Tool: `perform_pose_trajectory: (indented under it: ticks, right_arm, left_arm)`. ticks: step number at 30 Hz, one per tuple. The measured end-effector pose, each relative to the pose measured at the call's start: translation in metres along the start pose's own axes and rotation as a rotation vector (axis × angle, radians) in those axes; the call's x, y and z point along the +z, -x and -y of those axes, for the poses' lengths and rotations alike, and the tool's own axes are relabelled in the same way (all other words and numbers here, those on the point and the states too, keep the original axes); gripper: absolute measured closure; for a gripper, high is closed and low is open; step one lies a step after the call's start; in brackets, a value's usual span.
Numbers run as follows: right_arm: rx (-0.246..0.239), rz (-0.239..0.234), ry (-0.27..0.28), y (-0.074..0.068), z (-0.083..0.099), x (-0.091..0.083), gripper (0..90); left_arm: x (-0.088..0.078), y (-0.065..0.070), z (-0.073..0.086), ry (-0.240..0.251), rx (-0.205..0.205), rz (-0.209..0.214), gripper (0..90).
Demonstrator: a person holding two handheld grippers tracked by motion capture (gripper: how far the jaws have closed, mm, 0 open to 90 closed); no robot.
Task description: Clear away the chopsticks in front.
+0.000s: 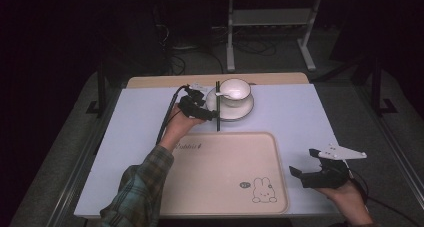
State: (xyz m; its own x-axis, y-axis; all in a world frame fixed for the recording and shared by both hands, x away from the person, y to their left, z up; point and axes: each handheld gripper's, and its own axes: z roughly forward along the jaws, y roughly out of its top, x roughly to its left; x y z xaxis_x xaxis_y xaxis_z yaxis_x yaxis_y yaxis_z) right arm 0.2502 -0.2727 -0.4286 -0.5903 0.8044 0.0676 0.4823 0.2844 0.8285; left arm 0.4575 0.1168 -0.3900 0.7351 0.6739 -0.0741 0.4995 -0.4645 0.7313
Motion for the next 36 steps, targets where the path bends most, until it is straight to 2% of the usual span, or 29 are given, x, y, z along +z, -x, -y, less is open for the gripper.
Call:
perform_pose_trajectory:
  ticks: [1,3,8,10,11,18,20,27,36]
  right_arm:
    - [-0.001,-0.001,0.000,0.000,0.000,0.000,3.5]
    - [-0.003,-0.002,-0.003,0.000,0.000,0.001,3.5]
    - [-0.002,-0.005,0.000,0.001,0.000,0.000,3.5]
    - [-0.003,-0.007,-0.001,0.001,0.000,0.001,3.5]
    - [-0.004,-0.008,-0.001,0.001,0.000,0.001,3.5]
    - [-0.004,-0.009,0.000,0.001,0.000,0.000,3.6]
    - [-0.004,-0.011,0.000,0.000,0.000,0.000,3.5]
    - [-0.008,-0.014,0.000,0.000,0.000,0.001,3.5]
    - [-0.012,-0.018,0.000,0.000,0.000,0.000,3.5]
  left_arm:
    - [0.004,-0.001,-0.001,-0.010,0.001,-0.001,24.3]
    - [0.011,-0.001,-0.003,-0.019,-0.011,0.001,31.8]
    - [0.027,-0.001,-0.007,-0.052,-0.020,-0.010,39.9]
    - [0.033,-0.001,-0.008,-0.059,-0.031,-0.019,43.2]
    - [0.038,-0.002,-0.008,-0.071,-0.049,-0.025,44.5]
    - [0.046,-0.004,-0.007,-0.085,-0.061,-0.046,52.1]
    - [0.047,-0.005,-0.006,-0.085,-0.074,-0.047,58.7]
    - [0.051,-0.008,-0.006,-0.078,-0.097,-0.074,61.5]
    - [0.055,-0.018,-0.008,-0.082,-0.123,-0.108,67.8]
